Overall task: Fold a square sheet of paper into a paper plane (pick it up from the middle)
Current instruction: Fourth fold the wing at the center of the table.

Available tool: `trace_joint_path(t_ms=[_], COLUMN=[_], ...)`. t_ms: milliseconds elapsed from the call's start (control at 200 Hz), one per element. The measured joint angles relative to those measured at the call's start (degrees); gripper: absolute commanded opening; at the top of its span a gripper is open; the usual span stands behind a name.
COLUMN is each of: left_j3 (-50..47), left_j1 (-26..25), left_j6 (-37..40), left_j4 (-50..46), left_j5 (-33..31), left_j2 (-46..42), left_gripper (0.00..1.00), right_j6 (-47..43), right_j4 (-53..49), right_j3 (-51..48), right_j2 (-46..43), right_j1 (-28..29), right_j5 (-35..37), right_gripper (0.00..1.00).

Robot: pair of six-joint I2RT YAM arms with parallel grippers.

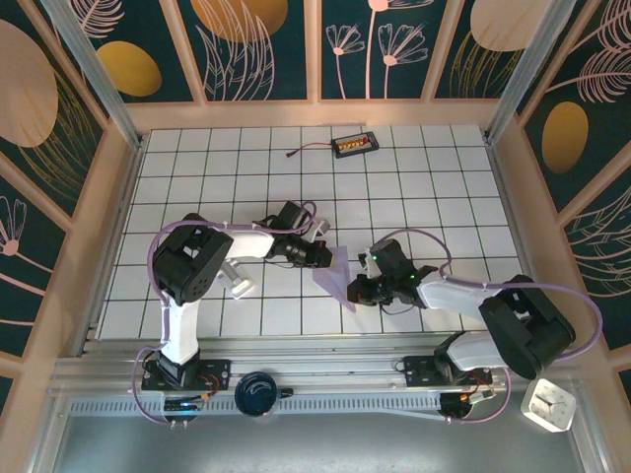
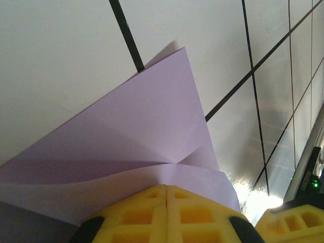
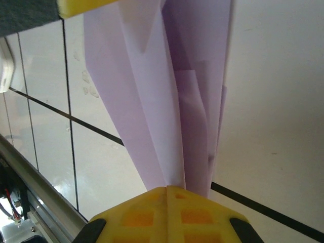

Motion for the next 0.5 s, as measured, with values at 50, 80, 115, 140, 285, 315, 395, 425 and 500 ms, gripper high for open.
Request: trace_joint_path(t_ms=[50,80,115,140,285,315,395,425,500], left_j3=[0.00,0.00,0.00,0.00,0.00,0.00,0.09,0.17,0.33], left_j1=[0.00,0.00,0.00,0.00,0.04,0.07,0.11,0.09,0.09], left_j6=[0.00,0.00,0.00,0.00,0.00,0.00,-0.07,-0.15,-0.46], left_j4=[0.00,0.00,0.00,0.00,0.11,0.20,0.22,0.24,0.39], left_j5=[0.00,0.02,0.02,0.02,-0.04,-0.04,0.09,0.24,0.85], left_j2=[0.00,0.00,0.00,0.00,0.00,0.00,0.00,0.00,-0.04], left_gripper=[0.05,0.05,0.05,0.05,0.07,0.08,0.13,0.16,0.21], right_j6=[-0.02,-0.02,-0.04,-0.04,-0.04,-0.04,-0.02,0.00,0.20], right_j4=[0.13,0.22,0.28,0.33,1.27,1.53,2.27,2.73,4.00], right_j3=[0.00,0.00,0.00,0.00,0.00,0.00,-0.26,-0.52,-1.27], right_j2=[0.83,1.29,1.81,2.14,2.95,3.13,3.26,3.23,3.10], right_j1=[0.00,-0.02,-0.02,-0.02,-0.28,-0.28,-0.28,-0.31,-0.55], right_j5=[0.02,0.04,0.04,0.04,-0.61,-0.81,-1.05,-1.11,-1.55], right_gripper=[0.00,0.00,0.00,0.00,0.00,0.00,0.00,0.00,0.00])
